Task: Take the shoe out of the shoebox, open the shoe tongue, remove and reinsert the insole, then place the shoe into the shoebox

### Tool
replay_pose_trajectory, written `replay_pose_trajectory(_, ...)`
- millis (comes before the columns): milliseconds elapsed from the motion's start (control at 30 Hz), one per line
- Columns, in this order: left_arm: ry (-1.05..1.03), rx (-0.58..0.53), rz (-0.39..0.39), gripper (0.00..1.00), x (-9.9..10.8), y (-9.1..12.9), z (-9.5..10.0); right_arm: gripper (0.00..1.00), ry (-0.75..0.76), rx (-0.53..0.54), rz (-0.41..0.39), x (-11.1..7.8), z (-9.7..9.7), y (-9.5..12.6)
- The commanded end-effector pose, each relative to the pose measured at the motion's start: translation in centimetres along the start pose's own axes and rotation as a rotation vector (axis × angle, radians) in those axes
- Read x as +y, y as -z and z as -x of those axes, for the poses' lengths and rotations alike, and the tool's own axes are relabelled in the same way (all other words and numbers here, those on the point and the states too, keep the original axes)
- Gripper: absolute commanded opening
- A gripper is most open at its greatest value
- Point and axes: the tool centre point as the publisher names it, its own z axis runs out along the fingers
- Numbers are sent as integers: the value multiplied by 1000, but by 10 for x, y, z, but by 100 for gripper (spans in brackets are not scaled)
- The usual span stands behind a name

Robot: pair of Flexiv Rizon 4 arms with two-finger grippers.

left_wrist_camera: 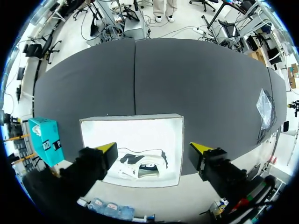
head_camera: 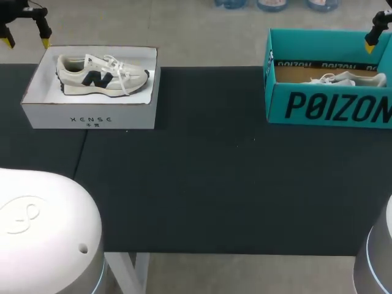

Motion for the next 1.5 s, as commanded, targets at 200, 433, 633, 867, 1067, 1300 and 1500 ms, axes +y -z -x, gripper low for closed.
replay_pose_trajectory(200,-18,44,-5,100,51,-50,-47,100,0,1,2,-1,0,0)
replay_pose_trajectory(433,-66,118,-40,100,92,-83,-58,100,0,1,2,-1,0,0)
replay_pose_trajectory(633,-101,94,-18,100,120,-108,-54,100,0,1,2,-1,0,0)
replay_pose_trajectory(867,-127,81,-18,100,145,-133,-44,100,0,1,2,-1,0,0)
replay_pose_trajectory(1067,-126,112,-6,100,160,-142,-30,100,0,1,2,-1,0,0)
replay_pose_trajectory(1300,-95,99,-1,80,169,-160,-21,100,0,1,2,-1,0,0)
replay_pose_trajectory(1500,-77,72,-1,78,170,-172,-24,100,0,1,2,-1,0,0)
